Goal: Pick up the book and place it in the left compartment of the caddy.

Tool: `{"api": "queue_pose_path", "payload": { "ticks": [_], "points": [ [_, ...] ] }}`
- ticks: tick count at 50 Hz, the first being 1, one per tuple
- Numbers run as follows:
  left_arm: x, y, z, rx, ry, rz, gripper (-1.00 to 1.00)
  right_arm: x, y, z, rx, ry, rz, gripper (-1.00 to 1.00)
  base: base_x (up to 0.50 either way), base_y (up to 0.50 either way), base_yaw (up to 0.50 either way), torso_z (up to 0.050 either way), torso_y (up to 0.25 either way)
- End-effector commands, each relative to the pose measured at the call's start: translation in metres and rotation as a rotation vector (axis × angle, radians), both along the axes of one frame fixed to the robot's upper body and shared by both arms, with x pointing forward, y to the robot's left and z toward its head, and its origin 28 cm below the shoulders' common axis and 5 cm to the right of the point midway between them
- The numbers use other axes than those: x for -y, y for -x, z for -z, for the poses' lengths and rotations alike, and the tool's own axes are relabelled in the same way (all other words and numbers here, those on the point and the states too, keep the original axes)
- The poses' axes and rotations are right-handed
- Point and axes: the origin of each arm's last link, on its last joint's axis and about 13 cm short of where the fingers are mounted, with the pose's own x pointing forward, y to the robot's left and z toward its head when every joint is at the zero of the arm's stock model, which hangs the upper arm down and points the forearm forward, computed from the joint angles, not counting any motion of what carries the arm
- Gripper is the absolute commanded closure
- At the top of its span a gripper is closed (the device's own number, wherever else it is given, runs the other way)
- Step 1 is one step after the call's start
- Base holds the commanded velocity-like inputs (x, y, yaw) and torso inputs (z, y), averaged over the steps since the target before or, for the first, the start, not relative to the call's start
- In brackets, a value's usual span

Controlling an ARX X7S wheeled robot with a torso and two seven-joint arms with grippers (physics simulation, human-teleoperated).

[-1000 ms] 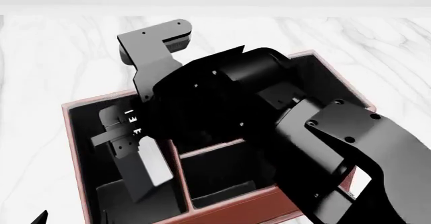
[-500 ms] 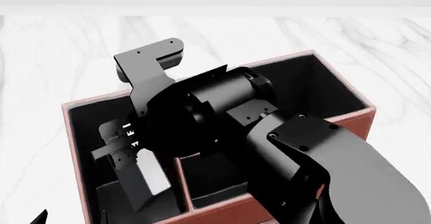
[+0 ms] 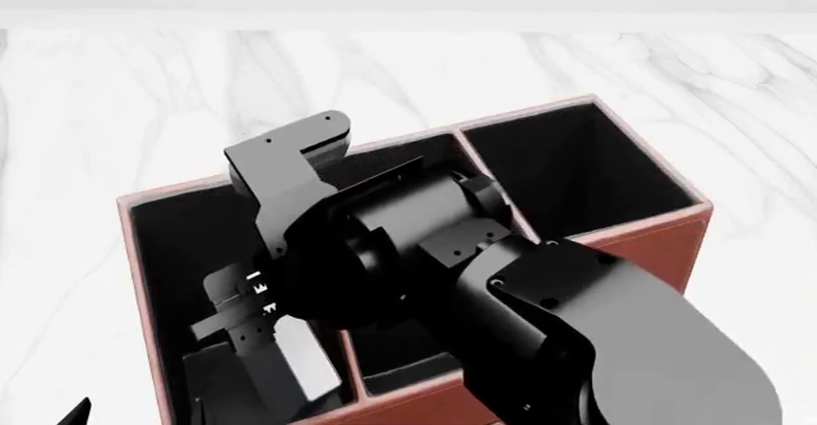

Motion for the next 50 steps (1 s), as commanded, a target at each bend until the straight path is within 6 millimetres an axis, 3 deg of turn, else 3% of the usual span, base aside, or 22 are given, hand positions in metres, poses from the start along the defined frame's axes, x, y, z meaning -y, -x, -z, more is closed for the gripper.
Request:
{"api": "queue_pose_path", "payload": {
  "ticks": [1, 14, 15, 39, 47, 50],
  "points": [
    [0.000, 0.000, 0.000, 0.000, 0.001, 0.002, -1.00, -0.001, 0.000, 0.002, 0.020, 0.014, -0.017, 1.00, 0.00, 0.00, 0.00, 0.000, 0.000],
    [0.000, 0.000, -0.001, 0.000, 0.001, 0.002, -1.00, 0.002, -0.002, 0.004, 0.002, 0.002, -0.001, 1.00, 0.00, 0.00, 0.00, 0.000, 0.000],
    [0.000, 0.000, -0.001, 0.000, 0.002, 0.002, -1.00, 0.002, -0.003, 0.004, 0.007, 0.002, 0.002, -1.00, 0.00, 0.00, 0.00, 0.000, 0.000],
    [0.000, 0.001, -0.001, 0.002, 0.002, 0.003, -1.00, 0.002, -0.003, 0.002, 0.017, 0.000, 0.017, -1.00, 0.00, 0.00, 0.00, 0.000, 0.000],
    [0.000, 0.000, -0.001, 0.001, 0.002, 0.003, -1.00, 0.001, -0.005, -0.019, 0.038, -0.026, 0.019, -1.00, 0.00, 0.00, 0.00, 0.000, 0.000],
    [0.000, 0.001, -0.001, 0.001, 0.003, 0.002, -1.00, 0.003, -0.006, -0.040, 0.056, -0.034, 0.019, -1.00, 0.00, 0.00, 0.00, 0.000, 0.000]
  ]
}}
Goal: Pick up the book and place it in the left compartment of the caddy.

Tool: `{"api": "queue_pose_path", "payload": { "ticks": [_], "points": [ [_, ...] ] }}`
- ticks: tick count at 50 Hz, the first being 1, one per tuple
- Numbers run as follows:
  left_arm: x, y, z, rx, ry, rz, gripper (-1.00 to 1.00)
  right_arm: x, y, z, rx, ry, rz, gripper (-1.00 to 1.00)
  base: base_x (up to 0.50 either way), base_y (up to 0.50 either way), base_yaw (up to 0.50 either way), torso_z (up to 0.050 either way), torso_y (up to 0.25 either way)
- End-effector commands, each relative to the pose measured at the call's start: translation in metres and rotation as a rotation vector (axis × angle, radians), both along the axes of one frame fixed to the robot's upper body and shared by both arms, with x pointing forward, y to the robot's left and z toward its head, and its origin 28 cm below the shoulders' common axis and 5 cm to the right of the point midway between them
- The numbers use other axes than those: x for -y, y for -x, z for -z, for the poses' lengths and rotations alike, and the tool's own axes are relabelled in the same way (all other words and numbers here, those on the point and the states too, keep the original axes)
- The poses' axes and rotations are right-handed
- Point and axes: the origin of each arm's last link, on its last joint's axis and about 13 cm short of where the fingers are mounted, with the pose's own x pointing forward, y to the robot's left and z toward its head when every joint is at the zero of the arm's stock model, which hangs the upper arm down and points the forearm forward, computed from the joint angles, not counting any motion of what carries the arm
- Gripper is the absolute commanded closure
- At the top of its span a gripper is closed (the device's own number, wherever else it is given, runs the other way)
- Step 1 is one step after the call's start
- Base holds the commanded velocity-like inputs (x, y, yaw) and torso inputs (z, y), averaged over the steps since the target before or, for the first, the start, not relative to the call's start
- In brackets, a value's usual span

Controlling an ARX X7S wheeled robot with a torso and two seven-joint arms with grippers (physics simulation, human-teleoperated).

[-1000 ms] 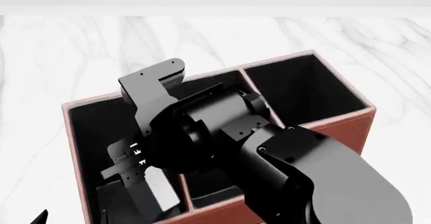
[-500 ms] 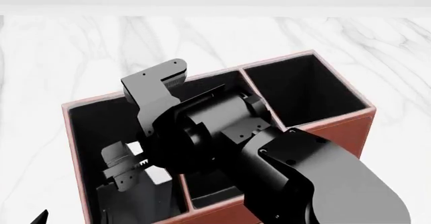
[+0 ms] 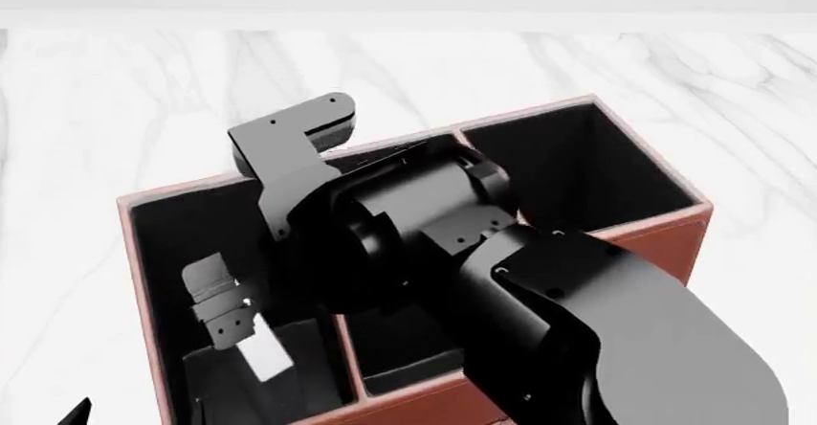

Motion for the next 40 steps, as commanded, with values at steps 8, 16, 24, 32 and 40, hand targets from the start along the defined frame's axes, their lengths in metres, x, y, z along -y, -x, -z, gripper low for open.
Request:
{"api": "queue_pose_path", "payload": {
  "ticks": [8, 16, 24, 32, 40],
  "points": [
    [-0.001, -0.001, 0.000, -0.001, 0.004, -0.003, -1.00, 0.018, 0.010, -0.084, 0.092, -0.069, 0.010, -1.00, 0.00, 0.00, 0.00, 0.000, 0.000],
    [0.000, 0.000, 0.000, -0.002, 0.002, -0.002, -1.00, 0.035, 0.017, -0.101, 0.123, -0.108, 0.033, -1.00, 0.00, 0.00, 0.00, 0.000, 0.000],
    [0.000, 0.000, -0.001, -0.001, 0.006, -0.003, -1.00, 0.059, 0.028, -0.094, 0.249, -0.319, 0.055, -1.00, 0.00, 0.00, 0.00, 0.000, 0.000],
    [-0.001, 0.001, -0.005, 0.009, 0.014, -0.014, -1.00, 0.114, 0.087, 0.002, 0.781, -0.626, 0.273, -1.00, 0.00, 0.00, 0.00, 0.000, 0.000],
    [-0.001, 0.002, -0.010, 0.022, 0.018, -0.022, -1.00, 0.132, 0.133, 0.048, 0.987, -0.502, 0.397, -1.00, 0.00, 0.00, 0.00, 0.000, 0.000]
  ]
}}
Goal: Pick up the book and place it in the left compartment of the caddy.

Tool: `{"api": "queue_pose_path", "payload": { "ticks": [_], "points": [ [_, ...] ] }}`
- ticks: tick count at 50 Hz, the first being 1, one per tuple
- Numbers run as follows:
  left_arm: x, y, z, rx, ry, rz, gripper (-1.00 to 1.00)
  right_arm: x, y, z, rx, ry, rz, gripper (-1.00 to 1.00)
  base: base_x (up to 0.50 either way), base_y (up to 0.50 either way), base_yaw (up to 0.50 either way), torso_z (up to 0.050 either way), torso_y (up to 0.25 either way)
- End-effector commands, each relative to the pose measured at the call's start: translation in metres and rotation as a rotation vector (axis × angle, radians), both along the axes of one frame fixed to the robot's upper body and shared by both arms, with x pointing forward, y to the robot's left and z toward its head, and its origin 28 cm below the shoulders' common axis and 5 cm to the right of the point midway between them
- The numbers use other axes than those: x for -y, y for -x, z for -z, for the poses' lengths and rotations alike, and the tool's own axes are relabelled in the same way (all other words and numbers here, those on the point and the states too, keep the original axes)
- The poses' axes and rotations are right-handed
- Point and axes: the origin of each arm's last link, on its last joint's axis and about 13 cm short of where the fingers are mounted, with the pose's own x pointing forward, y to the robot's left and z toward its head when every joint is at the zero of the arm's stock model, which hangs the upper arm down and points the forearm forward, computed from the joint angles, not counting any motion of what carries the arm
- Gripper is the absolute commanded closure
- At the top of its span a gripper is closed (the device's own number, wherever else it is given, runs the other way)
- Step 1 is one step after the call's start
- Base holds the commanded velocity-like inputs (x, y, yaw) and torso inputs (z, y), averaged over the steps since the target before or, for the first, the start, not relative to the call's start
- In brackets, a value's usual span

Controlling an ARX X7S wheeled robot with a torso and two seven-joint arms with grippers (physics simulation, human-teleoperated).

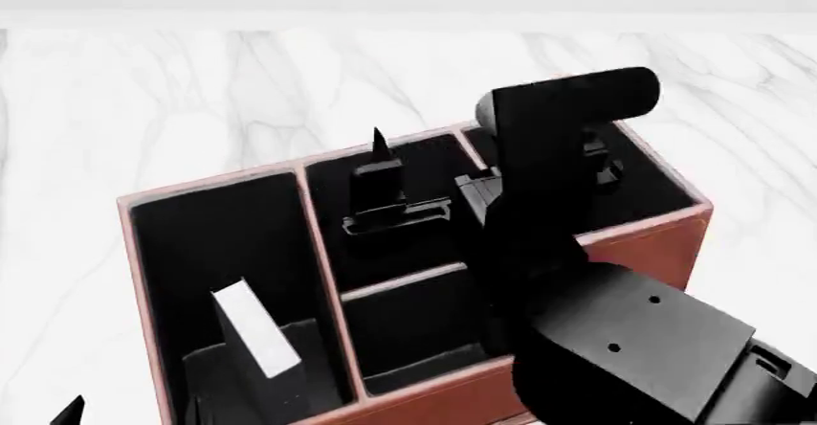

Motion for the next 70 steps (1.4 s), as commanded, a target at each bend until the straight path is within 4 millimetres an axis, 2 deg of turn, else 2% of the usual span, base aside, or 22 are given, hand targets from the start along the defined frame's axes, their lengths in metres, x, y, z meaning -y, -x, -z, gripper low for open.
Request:
{"api": "queue_pose_path", "payload": {
  "ticks": [1, 8, 10, 15, 20, 23, 31, 33, 40, 44, 50, 65, 70],
  "points": [
    [-0.001, 0.001, -0.008, 0.013, 0.016, -0.010, -1.00, 0.030, 0.082, 0.047, 0.311, -0.087, 0.166, -1.00, 0.00, 0.00, 0.00, 0.000, 0.000],
    [-0.003, 0.002, -0.017, 0.048, 0.021, -0.022, -1.00, 0.026, 0.099, 0.072, 0.403, -0.001, 0.244, -1.00, 0.00, 0.00, 0.00, 0.000, 0.000],
    [-0.005, 0.001, -0.022, 0.075, 0.016, -0.038, -1.00, 0.025, 0.099, 0.082, 0.372, 0.022, 0.237, -1.00, 0.00, 0.00, 0.00, 0.000, 0.000],
    [-0.005, 0.004, -0.031, 0.039, 0.066, -0.015, -1.00, 0.027, 0.103, 0.082, 0.366, 0.028, 0.252, -1.00, 0.00, 0.00, 0.00, 0.000, 0.000],
    [-0.005, 0.003, -0.040, 0.088, 0.037, -0.040, -1.00, 0.030, 0.101, 0.080, 0.346, 0.020, 0.284, -1.00, 0.00, 0.00, 0.00, 0.000, 0.000],
    [-0.007, -0.001, -0.052, 0.092, 0.035, -0.050, -1.00, 0.034, 0.099, 0.071, 0.320, 0.005, 0.304, -1.00, 0.00, 0.00, 0.00, 0.000, 0.000],
    [-0.007, -0.021, -0.088, 0.184, -0.040, -0.077, -1.00, 0.032, 0.098, 0.049, 0.388, 0.063, 0.323, -1.00, 0.00, 0.00, 0.00, 0.000, 0.000],
    [-0.005, -0.025, -0.106, 0.224, -0.054, -0.082, -1.00, 0.034, 0.097, 0.030, 0.425, 0.089, 0.343, -1.00, 0.00, 0.00, 0.00, 0.000, 0.000],
    [-0.008, -0.033, -0.137, 0.312, -0.075, -0.092, -1.00, 0.040, 0.094, 0.008, 0.442, 0.092, 0.354, -1.00, 0.00, 0.00, 0.00, 0.000, 0.000],
    [-0.008, -0.036, -0.146, 0.341, -0.081, -0.098, -1.00, 0.043, 0.094, -0.005, 0.420, 0.069, 0.351, -1.00, 0.00, 0.00, 0.00, 0.000, 0.000],
    [-0.007, -0.036, -0.156, 0.364, -0.077, -0.103, -1.00, 0.044, 0.091, -0.012, 0.418, 0.089, 0.357, -1.00, 0.00, 0.00, 0.00, 0.000, 0.000],
    [-0.006, -0.050, -0.207, 0.421, -0.046, -0.133, -1.00, 0.041, 0.085, -0.040, 0.448, 0.122, 0.358, -1.00, 0.00, 0.00, 0.00, 0.000, 0.000],
    [-0.005, -0.051, -0.217, 0.434, -0.044, -0.125, -1.00, 0.040, 0.085, -0.049, 0.460, 0.138, 0.359, -1.00, 0.00, 0.00, 0.00, 0.000, 0.000]
  ]
}}
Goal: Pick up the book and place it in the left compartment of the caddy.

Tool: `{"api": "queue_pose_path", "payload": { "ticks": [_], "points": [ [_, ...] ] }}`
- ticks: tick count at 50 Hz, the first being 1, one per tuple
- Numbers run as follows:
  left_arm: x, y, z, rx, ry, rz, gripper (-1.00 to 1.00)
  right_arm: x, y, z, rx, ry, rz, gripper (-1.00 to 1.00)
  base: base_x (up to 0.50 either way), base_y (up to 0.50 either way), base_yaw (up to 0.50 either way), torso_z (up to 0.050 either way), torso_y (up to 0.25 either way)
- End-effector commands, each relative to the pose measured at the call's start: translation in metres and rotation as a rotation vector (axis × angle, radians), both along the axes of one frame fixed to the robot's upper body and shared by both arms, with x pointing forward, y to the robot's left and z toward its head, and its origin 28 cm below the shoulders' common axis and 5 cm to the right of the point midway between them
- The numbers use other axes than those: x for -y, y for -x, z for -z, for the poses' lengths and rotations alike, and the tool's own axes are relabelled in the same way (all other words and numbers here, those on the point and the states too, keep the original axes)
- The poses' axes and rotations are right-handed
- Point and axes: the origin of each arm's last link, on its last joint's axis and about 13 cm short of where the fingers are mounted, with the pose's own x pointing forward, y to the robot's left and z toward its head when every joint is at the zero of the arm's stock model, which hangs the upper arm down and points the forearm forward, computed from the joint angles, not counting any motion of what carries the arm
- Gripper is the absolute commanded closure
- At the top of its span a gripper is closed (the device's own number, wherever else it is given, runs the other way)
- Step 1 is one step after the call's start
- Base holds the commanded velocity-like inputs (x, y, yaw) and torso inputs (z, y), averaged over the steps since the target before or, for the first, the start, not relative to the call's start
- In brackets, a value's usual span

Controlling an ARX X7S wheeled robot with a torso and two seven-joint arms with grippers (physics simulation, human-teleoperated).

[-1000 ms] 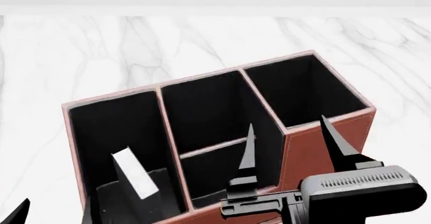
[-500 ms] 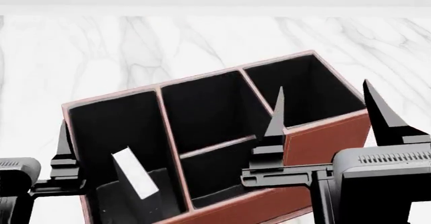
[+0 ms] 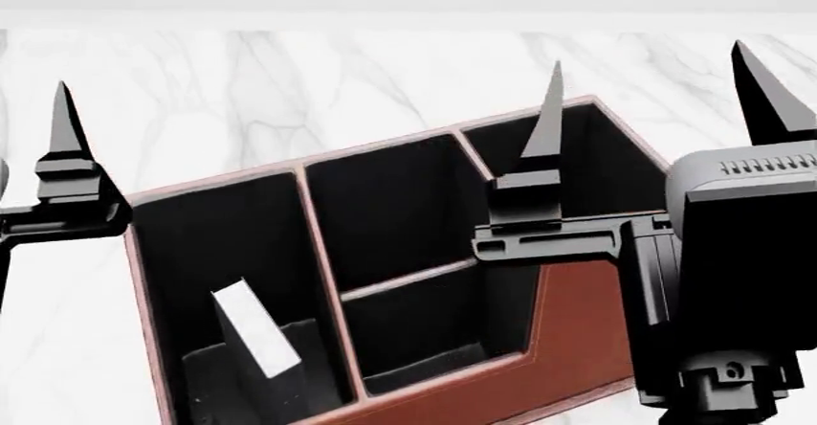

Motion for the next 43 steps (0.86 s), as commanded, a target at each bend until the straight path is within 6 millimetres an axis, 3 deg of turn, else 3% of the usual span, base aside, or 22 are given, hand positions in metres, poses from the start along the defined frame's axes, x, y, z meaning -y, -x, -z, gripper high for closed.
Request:
{"api": "queue_pose_path", "payload": {
  "ticks": [1, 43],
  "points": [
    [0.002, -0.004, -0.030, 0.046, 0.005, 0.004, -1.00, -0.001, -0.002, -0.020, 0.016, 0.027, 0.000, -1.00, 0.00, 0.00, 0.00, 0.000, 0.000],
    [0.003, 0.003, -0.089, 0.132, 0.001, 0.019, -1.00, -0.010, 0.002, -0.069, 0.076, 0.084, -0.013, -1.00, 0.00, 0.00, 0.00, 0.000, 0.000]
  ]
}}
